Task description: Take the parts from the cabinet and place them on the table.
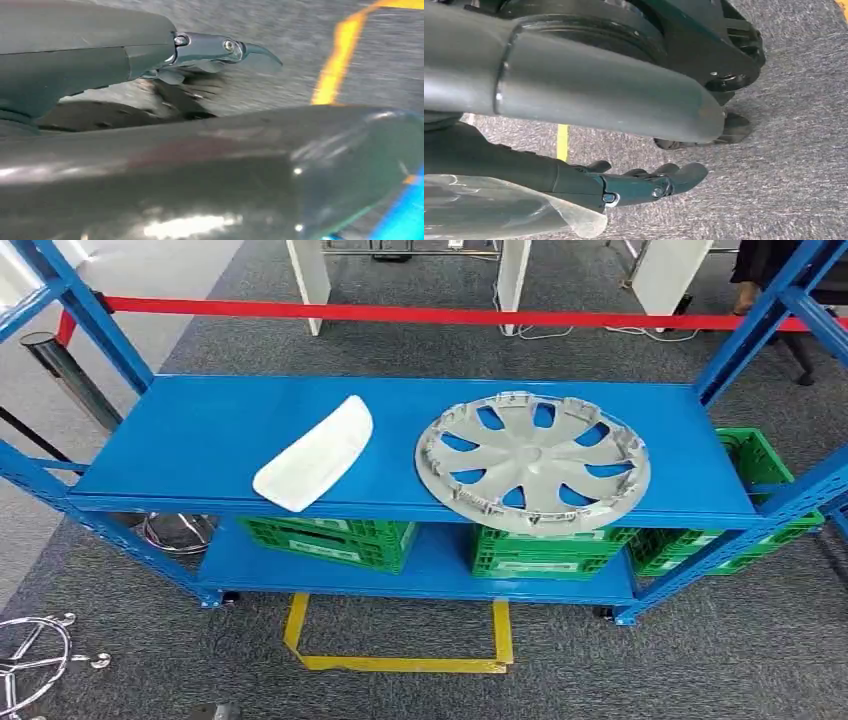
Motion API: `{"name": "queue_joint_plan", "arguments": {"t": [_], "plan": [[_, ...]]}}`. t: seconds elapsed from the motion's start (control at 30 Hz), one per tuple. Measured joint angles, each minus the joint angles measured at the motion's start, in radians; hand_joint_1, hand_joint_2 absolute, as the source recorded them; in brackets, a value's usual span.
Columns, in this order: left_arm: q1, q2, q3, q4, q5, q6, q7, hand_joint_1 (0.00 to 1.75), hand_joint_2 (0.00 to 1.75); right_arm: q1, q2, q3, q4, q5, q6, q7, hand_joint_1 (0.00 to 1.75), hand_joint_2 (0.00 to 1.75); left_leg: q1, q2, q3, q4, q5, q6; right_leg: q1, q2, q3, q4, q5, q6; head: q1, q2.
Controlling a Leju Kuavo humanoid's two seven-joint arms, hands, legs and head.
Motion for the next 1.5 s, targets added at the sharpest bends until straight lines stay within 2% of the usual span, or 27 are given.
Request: {"name": "queue_joint_plan", "arguments": {"t": [0.27, 0.37, 0.43, 0.67, 0.97, 1.07, 1.23, 1.27, 1.5], "plan": [[-0.001, -0.003, 0.011, -0.007, -0.004, -0.015, -0.014, 0.00, 0.00, -0.001, 0.000, 0.004, 0.002, -0.005, 0.000, -0.003, 0.00, 0.00, 0.000, 0.000, 0.000, 0.000, 0.000, 0.000, 0.000, 0.000, 0.000, 0.000, 0.000, 0.000, 0.000, 0.000], [-0.003, -0.032, 0.039, -0.092, -0.026, -0.114, -0.071, 0.00, 0.00, -0.007, 0.000, 0.027, 0.013, -0.031, -0.002, -0.013, 0.00, 0.00, 0.000, 0.000, 0.000, 0.000, 0.000, 0.000, 0.000, 0.000, 0.000, 0.000, 0.000, 0.000, 0.000, 0.000], [0.037, -0.070, -0.028, -0.304, 0.036, -0.159, -0.077, 0.00, 0.00, -0.013, 0.001, 0.063, 0.025, -0.052, -0.005, -0.014, 0.00, 0.00, 0.000, 0.000, 0.000, 0.000, 0.000, 0.000, 0.000, 0.000, 0.001, 0.000, 0.000, 0.000, 0.000, 0.000], [0.081, -0.092, -0.135, -0.506, 0.098, -0.190, -0.098, 0.00, 0.00, -0.022, 0.001, 0.100, 0.037, -0.071, -0.013, -0.015, 0.00, 0.00, 0.000, 0.000, 0.000, 0.000, 0.000, 0.000, 0.000, 0.000, 0.001, 0.000, 0.000, 0.000, 0.000, 0.000], [0.144, -0.098, -0.327, -0.774, 0.194, -0.188, -0.109, 0.00, 0.00, -0.029, 0.001, 0.147, 0.048, -0.087, -0.023, -0.013, 0.00, 0.00, 0.000, 0.000, 0.000, 0.000, 0.000, 0.000, 0.000, -0.001, 0.001, 0.000, 0.000, 0.000, 0.000, 0.000], [0.158, -0.093, -0.400, -0.847, 0.238, -0.168, -0.109, 0.00, 0.00, -0.031, 0.000, 0.159, 0.048, -0.088, -0.025, -0.011, 0.00, 0.00, 0.000, 0.000, 0.000, 0.000, 0.000, 0.000, 0.000, 0.000, 0.001, 0.000, 0.000, 0.000, 0.000, 0.000], [0.169, -0.056, -0.532, -0.962, 0.316, -0.106, -0.097, 0.00, 0.00, -0.035, 0.000, 0.181, 0.049, -0.089, -0.027, -0.005, 0.00, 0.00, 0.000, 0.000, 0.000, 0.000, 0.000, 0.000, 0.000, -0.001, 0.001, 0.000, 0.000, 0.000, 0.000, 0.000], [0.169, -0.043, -0.560, -0.985, 0.329, -0.091, -0.091, 0.00, 1.75, -0.037, 0.000, 0.185, 0.049, -0.089, -0.027, -0.004, 0.00, 0.00, 0.000, 0.000, 0.000, 0.000, 0.000, 0.000, 0.000, -0.001, 0.001, 0.000, 0.000, 0.000, 0.000, 0.000], [0.171, 0.014, -0.670, -1.102, 0.347, 0.003, -0.083, 0.00, 1.75, -0.039, 0.000, 0.197, 0.049, -0.088, -0.029, 0.005, 0.00, 0.00, 0.000, 0.000, 0.000, 0.000, 0.000, 0.000, 0.000, 0.000, 0.001, 0.000, 0.000, 0.000, 0.001, 0.000]]}}
